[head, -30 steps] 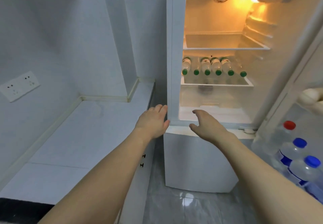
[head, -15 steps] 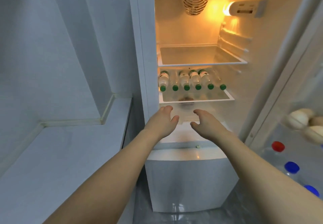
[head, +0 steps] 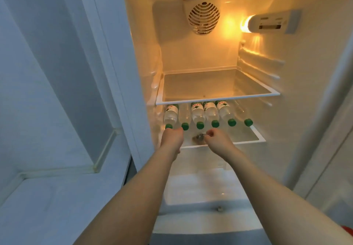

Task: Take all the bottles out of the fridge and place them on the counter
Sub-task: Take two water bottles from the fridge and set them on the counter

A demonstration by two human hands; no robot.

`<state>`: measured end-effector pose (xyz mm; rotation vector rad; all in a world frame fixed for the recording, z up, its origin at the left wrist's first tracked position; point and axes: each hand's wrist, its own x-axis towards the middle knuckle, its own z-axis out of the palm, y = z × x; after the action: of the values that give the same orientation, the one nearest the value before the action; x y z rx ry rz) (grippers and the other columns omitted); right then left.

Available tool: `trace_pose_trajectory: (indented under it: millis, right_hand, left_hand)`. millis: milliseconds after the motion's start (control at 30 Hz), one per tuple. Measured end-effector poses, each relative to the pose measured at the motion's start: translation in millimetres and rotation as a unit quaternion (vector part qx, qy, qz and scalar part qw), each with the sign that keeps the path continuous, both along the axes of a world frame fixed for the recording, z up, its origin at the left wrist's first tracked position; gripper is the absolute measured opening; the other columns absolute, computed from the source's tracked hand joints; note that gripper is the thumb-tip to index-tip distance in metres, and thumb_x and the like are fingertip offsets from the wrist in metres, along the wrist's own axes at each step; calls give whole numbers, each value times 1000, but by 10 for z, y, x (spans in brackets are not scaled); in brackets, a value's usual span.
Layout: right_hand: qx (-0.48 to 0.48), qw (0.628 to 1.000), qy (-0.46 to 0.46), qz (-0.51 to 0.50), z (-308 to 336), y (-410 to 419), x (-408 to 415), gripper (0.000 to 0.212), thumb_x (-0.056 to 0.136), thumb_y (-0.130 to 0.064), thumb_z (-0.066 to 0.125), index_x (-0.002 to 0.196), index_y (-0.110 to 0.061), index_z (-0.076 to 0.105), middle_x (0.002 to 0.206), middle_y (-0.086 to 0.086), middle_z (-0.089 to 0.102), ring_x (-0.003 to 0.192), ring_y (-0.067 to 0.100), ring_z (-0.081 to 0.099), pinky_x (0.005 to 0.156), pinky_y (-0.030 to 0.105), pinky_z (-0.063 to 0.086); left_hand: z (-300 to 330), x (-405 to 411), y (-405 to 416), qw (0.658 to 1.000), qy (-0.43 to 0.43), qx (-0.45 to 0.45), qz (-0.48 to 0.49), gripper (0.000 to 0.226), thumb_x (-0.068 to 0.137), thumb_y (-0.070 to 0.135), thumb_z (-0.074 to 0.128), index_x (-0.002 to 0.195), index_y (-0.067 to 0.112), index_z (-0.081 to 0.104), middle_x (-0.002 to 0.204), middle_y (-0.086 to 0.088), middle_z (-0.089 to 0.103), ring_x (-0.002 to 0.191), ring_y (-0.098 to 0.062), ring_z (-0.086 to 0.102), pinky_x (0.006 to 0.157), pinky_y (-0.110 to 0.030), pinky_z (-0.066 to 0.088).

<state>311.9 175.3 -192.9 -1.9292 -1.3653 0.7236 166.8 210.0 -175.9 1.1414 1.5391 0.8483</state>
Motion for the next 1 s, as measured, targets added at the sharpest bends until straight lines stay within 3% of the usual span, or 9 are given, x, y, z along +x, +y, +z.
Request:
trace_pose_trajectory:
  millis: [133,267,333,400,467,533,633,833,1000]
  right_hand:
    - [-25,1000,1,5,-129,423,1,16,91,-22,53,93,-8,62,89,11,62,84,26,59,72,36,47]
    - [-48,999,6,14,-289,868,-29,18,89,-26,53,91,-11,63,86,13,65,83,29,63,81,40,51]
    - [-47,998,17,21,-321,1016,-72,19,90,-28,53,85,-12,60,80,8,62,75,25,61,73,35,49]
    - [-52,998,26,31,-365,1135,-110,24,93,-30,52,79,-11,58,73,8,57,66,22,55,61,30,42]
    - [-53,998,33,24,-430,1254,-121,33,94,-35,50,79,-8,60,72,10,59,64,22,54,62,31,42]
    - [-52,998,45,16,-464,1364,-137,40,94,-41,47,81,-6,63,78,10,66,70,24,60,69,35,49]
    - [-62,997,45,13,-482,1481,-188,49,91,-53,42,88,-11,66,85,8,69,79,26,63,76,38,52]
    - [-90,995,36,1,-513,1610,-207,49,93,-51,39,89,-10,65,91,10,69,85,29,62,72,34,44]
    - [-84,990,108,-21,-523,1503,-195,32,88,-37,46,75,-10,58,85,13,70,71,27,62,70,36,50]
  left_hand:
    - [-14,177,435,995,-61,-41,73,39,95,30,48,129,10,48,118,-11,50,101,-32,50,84,-44,52]
    - [-124,241,764,986,-74,-67,131,36,95,26,50,123,4,51,107,-12,52,90,-28,51,80,-39,50]
    - [-194,245,888,985,-75,-75,140,35,96,24,47,122,2,53,101,-13,52,85,-27,52,79,-40,50]
    - [-263,264,1003,980,-90,-92,153,36,97,23,46,126,3,53,116,-17,54,103,-33,56,77,-43,50]
    - [-321,296,1095,970,-126,-103,179,39,99,25,46,131,3,48,129,-15,51,116,-36,53,80,-46,50]
    - [-405,333,1199,963,-160,-110,184,37,99,27,46,128,4,50,126,-14,56,107,-32,58,83,-45,50]
    - [-496,369,1279,959,-173,-100,200,25,100,32,44,105,9,53,93,-10,63,74,-22,57,80,-39,53]
    - [-549,377,1388,955,-161,-107,224,39,98,34,49,74,4,54,70,-8,57,59,-22,50,59,-29,46]
    - [-592,360,1370,962,-136,-90,220,29,91,30,52,85,3,59,66,-9,53,53,-21,43,49,-26,41]
